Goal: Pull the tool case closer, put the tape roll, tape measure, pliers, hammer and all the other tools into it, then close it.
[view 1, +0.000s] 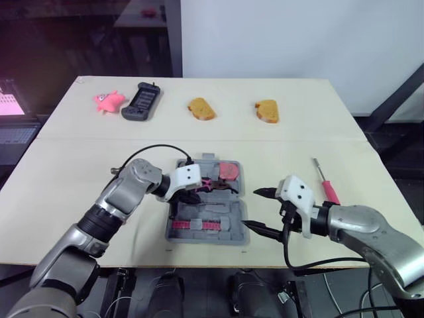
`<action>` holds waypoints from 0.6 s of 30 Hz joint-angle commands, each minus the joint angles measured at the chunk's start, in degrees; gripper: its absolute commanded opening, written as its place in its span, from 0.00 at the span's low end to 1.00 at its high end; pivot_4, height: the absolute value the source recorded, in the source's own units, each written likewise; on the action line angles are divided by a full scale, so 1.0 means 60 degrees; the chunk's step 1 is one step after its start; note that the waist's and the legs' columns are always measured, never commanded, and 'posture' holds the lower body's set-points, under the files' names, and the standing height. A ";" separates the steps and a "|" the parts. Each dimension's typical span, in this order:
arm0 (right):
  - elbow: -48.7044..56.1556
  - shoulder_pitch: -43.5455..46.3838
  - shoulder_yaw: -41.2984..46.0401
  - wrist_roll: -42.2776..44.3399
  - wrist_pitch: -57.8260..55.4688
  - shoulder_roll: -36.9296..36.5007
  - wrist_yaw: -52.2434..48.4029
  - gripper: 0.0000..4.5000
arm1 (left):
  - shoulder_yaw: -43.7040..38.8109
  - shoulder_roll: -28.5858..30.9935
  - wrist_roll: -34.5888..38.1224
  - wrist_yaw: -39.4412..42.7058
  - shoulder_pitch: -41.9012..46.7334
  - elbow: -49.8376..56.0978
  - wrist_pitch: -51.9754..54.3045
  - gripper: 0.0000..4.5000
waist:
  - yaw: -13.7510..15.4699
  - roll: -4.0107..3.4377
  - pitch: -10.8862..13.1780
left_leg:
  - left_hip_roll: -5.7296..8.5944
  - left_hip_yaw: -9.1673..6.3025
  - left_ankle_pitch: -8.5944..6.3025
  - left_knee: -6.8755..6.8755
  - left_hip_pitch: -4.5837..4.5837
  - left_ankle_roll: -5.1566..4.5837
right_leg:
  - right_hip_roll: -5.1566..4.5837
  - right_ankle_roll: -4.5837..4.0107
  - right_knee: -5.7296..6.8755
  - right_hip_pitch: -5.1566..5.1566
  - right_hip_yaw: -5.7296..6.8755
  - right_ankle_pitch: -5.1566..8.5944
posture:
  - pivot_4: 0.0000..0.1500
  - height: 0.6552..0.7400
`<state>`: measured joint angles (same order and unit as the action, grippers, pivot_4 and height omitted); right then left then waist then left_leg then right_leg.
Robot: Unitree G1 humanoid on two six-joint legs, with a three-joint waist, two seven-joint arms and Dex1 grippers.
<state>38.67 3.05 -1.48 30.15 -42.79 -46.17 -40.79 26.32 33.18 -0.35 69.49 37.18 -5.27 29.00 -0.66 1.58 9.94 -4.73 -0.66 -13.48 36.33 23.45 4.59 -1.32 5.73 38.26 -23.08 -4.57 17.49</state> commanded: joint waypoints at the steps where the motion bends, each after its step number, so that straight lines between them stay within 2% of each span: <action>1: 0.0478 -0.0015 0.0270 0.0138 0.0011 0.0001 0.0051 1.00 | 0.0025 -0.0103 -0.0177 -0.0195 0.0048 -0.0195 -0.0362 0.00 | -0.0002 0.0000 0.0000 | 0.0000 0.0000 0.0000 0.0000 0.0000 0.0000 | 0.0000 0.0000 0.0000 0.0000 0.0000 0.0000 | 1.00 1.00; 18: 0.0598 -0.0020 0.0363 0.0243 -0.0177 -0.0044 0.0167 1.00 | 0.0561 -0.0370 -0.1116 -0.0766 -0.0505 -0.1187 -0.1186 0.00 | 0.0008 -0.0010 -0.0006 | 0.0001 0.0000 0.0000 0.0003 -0.0013 0.0000 | -0.0001 0.0000 0.0000 0.0018 0.0000 0.0000 | 1.00 1.00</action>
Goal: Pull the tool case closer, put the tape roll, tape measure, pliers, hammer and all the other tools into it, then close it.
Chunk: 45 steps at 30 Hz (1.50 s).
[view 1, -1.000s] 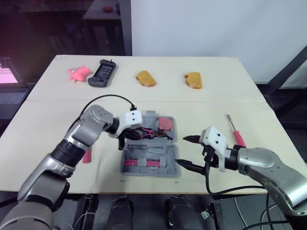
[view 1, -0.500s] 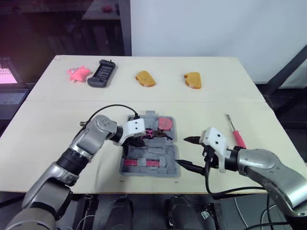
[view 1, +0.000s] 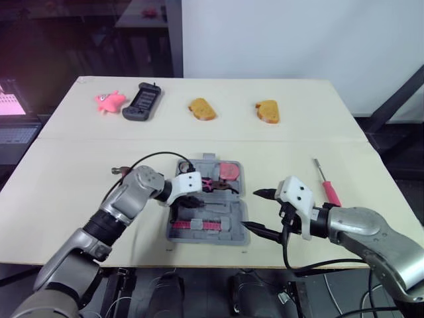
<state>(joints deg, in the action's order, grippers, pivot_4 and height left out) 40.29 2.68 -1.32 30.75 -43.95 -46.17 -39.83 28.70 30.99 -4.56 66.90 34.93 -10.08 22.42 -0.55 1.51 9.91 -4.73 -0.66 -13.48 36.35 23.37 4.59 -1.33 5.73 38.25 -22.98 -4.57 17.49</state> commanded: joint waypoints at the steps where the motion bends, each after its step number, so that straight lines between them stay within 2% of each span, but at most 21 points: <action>1: 0.0341 0.0037 0.0354 0.0158 0.0000 -0.0043 0.0012 1.00 | 0.0269 -0.0022 -0.0532 -0.0356 -0.0151 -0.0531 -0.0172 0.00 | -0.0012 0.0000 -0.0002 | -0.0001 0.0000 0.0000 0.0000 -0.0003 0.0000 | 0.0001 0.0000 0.0000 0.0002 0.0000 0.0000 | 1.00 1.00; 8: 0.0429 -0.0012 0.0433 0.0222 -0.0071 -0.0072 0.0022 1.00 | 0.0178 -0.0176 -0.0457 -0.0355 -0.0187 -0.0794 -0.0235 0.00 | -0.0017 -0.0037 -0.0028 | -0.0001 -0.0001 0.0000 -0.0001 -0.0038 0.0000 | 0.0001 -0.0002 -0.0001 0.0042 0.0000 0.0001 | 1.00 1.00; 16: 0.0436 0.0016 0.0515 0.0322 -0.0032 -0.0020 -0.0009 1.00 | -0.0700 0.0233 0.0547 0.0356 0.0040 0.0621 0.0600 0.00 | -0.0058 -0.0043 -0.0031 | -0.0002 -0.0002 0.0000 -0.0004 -0.0027 0.0000 | 0.0004 -0.0001 0.0000 0.0028 0.0000 0.0001 | 1.00 1.00; 23: 0.0290 -0.0263 0.1192 0.0449 0.0139 -0.0067 -0.0043 1.00 | -0.3280 0.1468 0.3154 0.1374 0.0177 0.2521 0.2133 0.00 | -0.0042 -0.0040 -0.0028 | -0.0006 -0.0008 0.0000 -0.0009 -0.0005 0.0000 | 0.0010 -0.0001 0.0000 0.0003 0.0001 0.0002 | 1.00 1.00; 26: -0.0003 -0.0757 0.1895 0.0299 0.0427 -0.0130 -0.0119 1.00 | -0.4277 0.2148 0.3566 0.1235 -0.0303 0.2533 0.2091 0.00 | -0.0056 -0.0042 -0.0029 | -0.0006 -0.0008 0.0000 -0.0013 -0.0007 0.0000 | 0.0010 0.0000 -0.0002 0.0004 0.0001 0.0003 | 1.00 1.00; 29: -0.0361 -0.1626 0.2950 0.0192 0.0865 -0.0169 -0.0412 1.00 | -0.5547 0.2743 0.3789 0.1173 -0.1294 0.1882 0.1062 0.00 | -0.0076 -0.0044 -0.0030 | -0.0007 -0.0006 -0.0001 -0.0021 -0.0016 0.0000 | 0.0010 -0.0001 -0.0004 0.0006 -0.0001 0.0004 | 1.00 1.00; 32: -0.0879 -0.2833 0.4401 0.0088 0.1537 -0.0098 -0.1005 1.00 | -0.6856 0.3580 0.3335 0.0909 -0.2602 0.0363 -0.0808 0.00 | -0.0043 -0.0043 -0.0029 | -0.0008 -0.0006 -0.0001 -0.0021 -0.0016 -0.0001 | 0.0009 -0.0002 -0.0004 0.0005 0.0001 0.0005 | 1.00 1.00; 35: -0.1664 -0.3838 0.5519 -0.0049 0.2220 -0.0027 -0.1624 1.00 | -0.7907 0.4275 0.3473 0.1008 -0.3933 -0.0631 -0.1387 0.20 | -0.0061 -0.0032 -0.0023 | -0.0011 -0.0003 -0.0001 -0.0026 -0.0016 -0.0001 | 0.0010 -0.0006 -0.0008 0.0001 0.0001 0.0006 | 1.00 1.00; 42: -0.3219 -0.5026 0.7109 -0.0247 0.3125 -0.0119 -0.2569 1.00 | -0.9330 0.4843 0.3236 0.0778 -0.6316 -0.2286 -0.3258 0.97 | -0.0023 -0.0034 -0.0026 | -0.0006 0.0028 -0.0003 -0.0026 -0.0020 0.0003 | -0.0022 -0.0047 -0.0021 0.0007 -0.0001 0.0028 | 1.00 1.00; 45: -0.3718 -0.5162 0.7424 -0.0281 0.3285 -0.0154 -0.2753 1.00 | -0.9544 0.4785 0.3418 0.0690 -0.6581 -0.2395 -0.3546 1.00 | -0.0012 -0.0030 -0.0027 | -0.0006 0.0029 -0.0003 -0.0033 -0.0020 0.0003 | -0.0022 -0.0048 -0.0022 0.0004 -0.0001 0.0029 | 1.00 1.00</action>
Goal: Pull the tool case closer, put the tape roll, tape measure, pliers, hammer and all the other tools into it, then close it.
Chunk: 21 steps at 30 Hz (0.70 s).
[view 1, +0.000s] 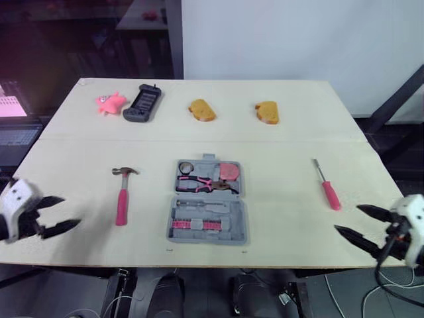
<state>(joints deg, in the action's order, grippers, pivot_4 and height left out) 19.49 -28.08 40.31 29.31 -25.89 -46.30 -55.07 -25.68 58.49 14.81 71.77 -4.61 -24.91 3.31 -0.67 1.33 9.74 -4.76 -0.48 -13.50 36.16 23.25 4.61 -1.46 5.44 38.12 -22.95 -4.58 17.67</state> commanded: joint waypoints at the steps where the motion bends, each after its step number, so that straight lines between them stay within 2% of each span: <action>1: -0.0430 0.0017 0.0517 -0.0046 0.0355 -0.0121 -0.0237 1.00 | -0.0526 0.0162 0.0307 -0.0096 -0.0030 0.0153 -0.0304 1.00 | 0.0010 0.0001 -0.0001 | 0.0000 0.0000 0.0000 0.0002 0.0000 0.0000 | 0.0000 -0.0001 0.0000 0.0001 0.0000 0.0000 | 1.00 1.00; 8: -0.0893 0.0291 0.0288 -0.0243 0.0728 -0.0171 -0.0364 1.00 | -0.0472 0.0103 0.0464 -0.0163 -0.0136 0.0364 -0.0376 1.00 | -0.0057 -0.0006 -0.0003 | -0.0001 0.0005 0.0000 -0.0011 -0.0002 0.0001 | 0.0002 0.0000 0.0001 -0.0006 -0.0004 -0.0001 | 1.00 1.00; 16: -0.0433 0.0426 0.0174 -0.0275 0.0537 -0.0179 -0.0211 1.00 | -0.0463 -0.0131 0.0479 -0.0549 -0.0324 0.0745 -0.0411 1.00 | -0.0055 -0.0007 -0.0004 | -0.0001 0.0007 0.0000 -0.0011 -0.0003 0.0001 | 0.0003 0.0001 0.0001 -0.0007 -0.0004 -0.0002 | 1.00 1.00; 18: 0.0309 0.0731 0.0100 0.0107 0.0012 -0.0279 0.0023 1.00 | -0.0500 -0.0597 0.0438 -0.1460 -0.0434 0.1442 -0.0022 1.00 | -0.0047 -0.0014 -0.0006 | -0.0001 0.0007 0.0000 -0.0009 -0.0002 0.0001 | 0.0002 0.0001 0.0001 -0.0006 -0.0006 -0.0002 | 1.00 1.00; 21: 0.1597 0.1803 -0.0478 0.0968 -0.0948 -0.0442 0.0578 1.00 | -0.0364 -0.1865 0.0874 -0.3344 -0.0533 0.3602 0.1856 1.00 | -0.0075 -0.0021 -0.0008 | -0.0001 0.0014 0.0000 -0.0005 -0.0004 0.0001 | 0.0001 0.0005 0.0004 -0.0001 -0.0017 -0.0004 | 1.00 1.00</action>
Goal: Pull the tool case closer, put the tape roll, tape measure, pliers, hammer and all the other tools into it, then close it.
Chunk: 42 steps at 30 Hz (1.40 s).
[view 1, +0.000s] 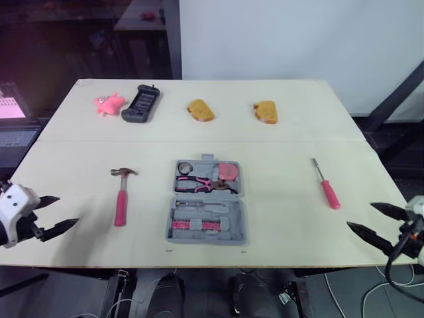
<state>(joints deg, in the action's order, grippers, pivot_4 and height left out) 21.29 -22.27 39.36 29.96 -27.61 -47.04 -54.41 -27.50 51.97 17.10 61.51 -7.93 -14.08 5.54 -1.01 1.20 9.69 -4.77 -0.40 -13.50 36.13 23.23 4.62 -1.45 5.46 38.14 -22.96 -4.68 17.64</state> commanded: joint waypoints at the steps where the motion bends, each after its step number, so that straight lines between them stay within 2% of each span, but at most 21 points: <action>1: 0.1622 0.1295 -0.0632 0.1103 -0.0911 -0.0357 0.0677 1.00 | 0.0050 -0.1207 0.0577 -0.2377 0.0098 0.2493 0.2312 1.00 | -0.0028 0.0000 0.0000 | -0.0001 0.0000 0.0000 0.0000 0.0000 0.0000 | 0.0001 0.0004 0.0000 0.0001 -0.0001 -0.0002 | 1.00 1.00; 4: 0.2041 0.2317 -0.1435 0.1462 -0.1438 -0.0441 0.0993 1.00 | 0.0244 -0.2380 0.0658 -0.4425 0.0659 0.3904 0.4362 1.00 | 0.0054 0.0018 -0.0005 | -0.0002 -0.0016 0.0000 0.0007 -0.0003 0.0000 | 0.0010 0.0040 0.0005 0.0012 0.0007 -0.0022 | 1.00 1.00; 6: 0.2213 0.3224 -0.2235 0.1787 -0.1816 -0.0458 0.1163 1.00 | 0.0497 -0.3333 0.0511 -0.6253 0.1503 0.4704 0.6265 1.00 | 0.0111 0.0026 -0.0007 | 0.0001 -0.0037 0.0000 0.0012 0.0003 0.0000 | 0.0010 0.0047 0.0003 0.0021 0.0025 -0.0023 | 1.00 1.00; 8: 0.2218 0.3702 -0.2689 0.1947 -0.2045 -0.0492 0.1171 1.00 | 0.0863 -0.3675 0.0359 -0.7179 0.2081 0.5287 0.7771 1.00 | 0.0126 0.0029 -0.0006 | 0.0012 -0.0048 0.0001 0.0027 0.0008 0.0000 | 0.0008 0.0058 0.0004 0.0029 0.0022 -0.0029 | 1.00 1.00; 10: 0.2173 0.4143 -0.3426 0.1843 -0.2173 -0.0656 0.0956 1.00 | 0.1106 -0.4420 0.0066 -0.8459 0.3247 0.5386 0.9020 1.00 | 0.0115 0.0030 -0.0009 | 0.0013 -0.0054 0.0001 0.0031 0.0009 0.0000 | 0.0009 0.0060 0.0000 0.0037 0.0023 -0.0031 | 1.00 1.00; 13: 0.2006 0.4554 -0.4087 0.1646 -0.2028 -0.0846 0.0644 1.00 | 0.1101 -0.5151 -0.0277 -0.9610 0.4672 0.4772 1.0242 1.00 | 0.0072 0.0036 -0.0008 | 0.0026 -0.0073 0.0001 0.0040 0.0012 -0.0001 | 0.0010 0.0066 0.0001 0.0042 0.0025 -0.0034 | 1.00 1.00; 16: 0.1895 0.4795 -0.4357 0.1536 -0.1952 -0.0905 0.0501 1.00 | 0.1426 -0.4945 -0.0689 -0.9875 0.5093 0.4155 1.0630 1.00 | -0.0043 0.0029 -0.0012 | 0.0029 -0.0077 0.0001 0.0033 0.0003 -0.0001 | 0.0014 0.0066 0.0002 0.0041 0.0018 -0.0034 | 1.00 1.00; 21: 0.1833 0.5027 -0.4545 0.1471 -0.1924 -0.0928 0.0418 1.00 | 0.2475 -0.4273 -0.1012 -0.9507 0.5597 0.2560 1.0875 1.00 | -0.0064 0.0029 -0.0011 | 0.0027 -0.0099 0.0002 0.0009 0.0000 -0.0002 | 0.0032 0.0062 0.0005 0.0031 0.0023 -0.0033 | 1.00 1.00; 31: 0.2045 0.4687 -0.4395 0.1487 -0.1942 -0.0850 0.0614 1.00 | 0.3017 -0.4327 -0.1115 -0.8763 0.6665 -0.0294 0.9542 1.00 | 0.0084 0.0023 -0.0015 | 0.0037 -0.0107 0.0005 0.0019 0.0012 0.0004 | 0.0027 0.0060 0.0003 0.0042 0.0027 -0.0034 | 1.00 1.00; 37: 0.2143 0.4646 -0.4340 0.1497 -0.1956 -0.0896 0.0721 1.00 | 0.3017 -0.4517 -0.1114 -0.8665 0.6866 -0.0644 0.9703 1.00 | 0.0084 0.0015 -0.0020 | 0.0042 -0.0111 0.0006 0.0020 0.0007 0.0006 | 0.0023 0.0061 0.0003 0.0054 0.0031 -0.0034 | 1.00 1.00; 38: 0.2144 0.4650 -0.4349 0.1474 -0.1945 -0.0902 0.0741 1.00 | 0.2947 -0.4540 -0.1096 -0.8687 0.6866 -0.0664 0.9735 0.89 | 0.0085 0.0015 -0.0020 | 0.0042 -0.0111 0.0006 0.0020 0.0007 0.0006 | 0.0022 0.0061 0.0003 0.0054 0.0031 -0.0034 | 1.00 1.00; 39: 0.2141 0.4652 -0.4347 0.1467 -0.1939 -0.0907 0.0755 1.00 | 0.2916 -0.4553 -0.1091 -0.8692 0.6857 -0.0660 0.9761 0.82 | 0.0085 0.0015 -0.0020 | 0.0042 -0.0111 0.0006 0.0020 0.0007 0.0006 | 0.0022 0.0061 0.0003 0.0054 0.0031 -0.0034 | 1.00 1.00; 42: 0.2128 0.4649 -0.4363 0.1440 -0.1916 -0.0897 0.0811 1.00 | 0.2970 -0.4549 -0.1131 -0.8633 0.6767 -0.0572 0.9820 0.50 | 0.0056 0.0012 -0.0022 | 0.0042 -0.0112 0.0006 0.0019 0.0003 0.0006 | 0.0023 0.0061 0.0003 0.0056 0.0031 -0.0034 | 1.00 1.00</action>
<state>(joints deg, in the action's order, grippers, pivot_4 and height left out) 32.45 5.16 11.71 38.47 -39.72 -52.08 -49.80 -10.30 24.86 10.55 9.47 33.79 -16.85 63.31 -0.68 1.27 9.56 -4.51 -1.07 -13.46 36.23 23.24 4.65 -1.31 5.83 38.16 -22.62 -4.50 17.44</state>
